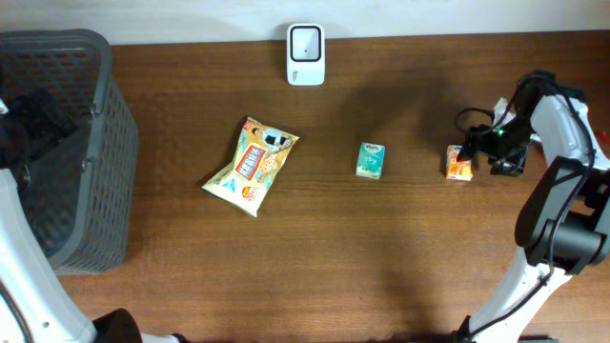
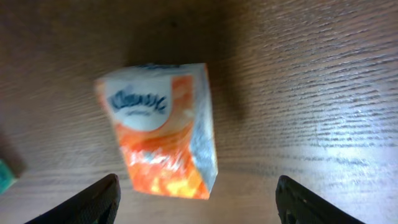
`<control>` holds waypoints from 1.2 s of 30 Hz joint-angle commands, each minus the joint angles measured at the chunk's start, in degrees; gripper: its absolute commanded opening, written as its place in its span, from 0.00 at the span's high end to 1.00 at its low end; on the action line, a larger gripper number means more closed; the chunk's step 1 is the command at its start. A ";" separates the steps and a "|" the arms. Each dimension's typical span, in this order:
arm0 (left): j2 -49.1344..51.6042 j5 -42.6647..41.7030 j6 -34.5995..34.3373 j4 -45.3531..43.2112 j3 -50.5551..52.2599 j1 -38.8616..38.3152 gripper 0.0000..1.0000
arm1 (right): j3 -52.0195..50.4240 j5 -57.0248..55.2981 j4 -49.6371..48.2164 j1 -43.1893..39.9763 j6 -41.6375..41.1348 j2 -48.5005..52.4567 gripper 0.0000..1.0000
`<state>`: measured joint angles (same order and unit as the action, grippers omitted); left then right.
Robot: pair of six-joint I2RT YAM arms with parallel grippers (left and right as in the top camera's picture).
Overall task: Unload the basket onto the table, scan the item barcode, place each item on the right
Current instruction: 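Grasp the orange Kleenex tissue pack with the right gripper, then lift the orange tissue pack to the scanner with the right gripper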
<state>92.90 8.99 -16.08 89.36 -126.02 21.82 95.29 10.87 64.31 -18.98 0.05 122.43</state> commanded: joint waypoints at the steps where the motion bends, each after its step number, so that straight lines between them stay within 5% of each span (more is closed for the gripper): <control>1: -0.24 0.00 -0.39 -0.11 -0.46 0.11 0.01 | -3.39 -0.81 -3.80 -0.24 0.39 -0.13 0.32; 3: -0.24 0.00 -0.37 -0.11 -0.46 0.11 0.01 | -5.35 -0.83 -6.40 -0.15 0.39 -0.13 0.44; 5: -0.24 0.00 -0.39 -0.11 -0.46 0.11 0.01 | -7.78 -0.85 -9.42 -0.15 0.39 -0.13 0.44; 7: -0.24 0.00 -0.39 -0.11 -0.46 0.11 0.01 | -10.34 -0.02 -11.65 -0.15 0.39 -0.13 0.85; 8: -0.24 0.00 -0.39 -0.11 -0.46 0.11 0.01 | -10.29 3.96 -11.19 -0.15 0.39 -0.15 0.96; 13: -0.24 0.00 -0.39 -0.11 -0.46 0.11 0.01 | -7.10 48.78 -6.29 0.39 10.23 -0.26 0.96; 15: -0.24 0.00 -0.39 -0.11 -0.46 0.11 0.01 | -7.02 56.74 -2.36 2.08 17.35 -0.26 0.96; 19: -0.24 0.00 -0.39 -0.11 -0.46 0.11 0.01 | -7.02 57.37 12.31 8.50 38.23 -0.26 0.96; 26: -0.24 0.00 -0.39 -0.11 -0.46 0.11 0.01 | -6.40 56.85 10.56 15.17 38.38 -0.26 0.96; 28: -0.24 0.00 -0.39 -0.11 -0.46 0.11 0.01 | -4.26 54.14 5.81 15.41 27.69 -0.26 0.96; 31: -0.24 0.00 -0.39 -0.11 -0.46 0.11 0.01 | 3.34 24.00 -4.17 18.56 -1.86 -0.26 0.96; 33: -0.24 0.00 -0.39 -0.11 -0.46 0.11 0.01 | 10.78 9.05 -7.39 23.19 -6.71 -0.26 0.96; 36: -0.24 0.00 -0.39 -0.09 -0.46 0.11 0.01 | 16.20 -8.59 -20.20 30.75 -3.39 -0.26 0.96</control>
<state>92.90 8.99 -16.08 89.36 -126.02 21.82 108.01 22.06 50.61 5.96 -1.69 122.23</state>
